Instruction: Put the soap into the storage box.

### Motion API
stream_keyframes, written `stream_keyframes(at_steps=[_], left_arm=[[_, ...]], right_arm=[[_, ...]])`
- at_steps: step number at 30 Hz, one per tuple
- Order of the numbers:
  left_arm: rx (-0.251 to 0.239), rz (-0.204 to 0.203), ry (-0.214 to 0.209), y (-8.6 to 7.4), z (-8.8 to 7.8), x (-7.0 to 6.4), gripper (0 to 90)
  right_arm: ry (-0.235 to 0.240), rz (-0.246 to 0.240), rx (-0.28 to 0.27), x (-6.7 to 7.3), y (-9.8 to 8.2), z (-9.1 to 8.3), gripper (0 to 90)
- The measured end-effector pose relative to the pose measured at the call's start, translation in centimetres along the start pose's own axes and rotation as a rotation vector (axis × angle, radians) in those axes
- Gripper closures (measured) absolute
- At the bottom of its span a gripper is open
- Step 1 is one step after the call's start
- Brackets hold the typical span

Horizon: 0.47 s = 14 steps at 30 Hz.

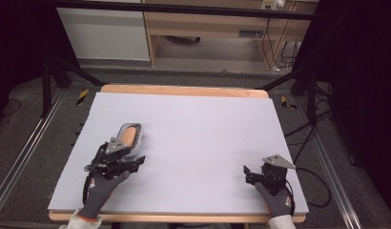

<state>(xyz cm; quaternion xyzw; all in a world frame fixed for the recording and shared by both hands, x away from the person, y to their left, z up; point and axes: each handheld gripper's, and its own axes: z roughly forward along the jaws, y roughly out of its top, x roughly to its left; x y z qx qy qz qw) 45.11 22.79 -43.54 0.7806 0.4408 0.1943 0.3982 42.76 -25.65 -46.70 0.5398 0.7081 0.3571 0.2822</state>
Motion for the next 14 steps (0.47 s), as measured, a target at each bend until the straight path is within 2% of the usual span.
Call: stream_keyframes(at_steps=[2,10,14], left_arm=[[-0.002,-0.006,-0.001,-0.5,-0.3,0.1,32.2],[0.016,0.014,0.003,-2.5,-1.4,0.6,32.0],[0.024,0.001,0.014,-3.3,-1.9,1.2,31.4]], right_arm=[[-0.004,0.000,0.002,-0.1,0.0,0.0,6.4],[-0.020,0.002,0.012,-0.5,-0.3,0.0,6.5],[-0.022,0.005,0.017,-0.6,-0.3,-0.1,6.6]])
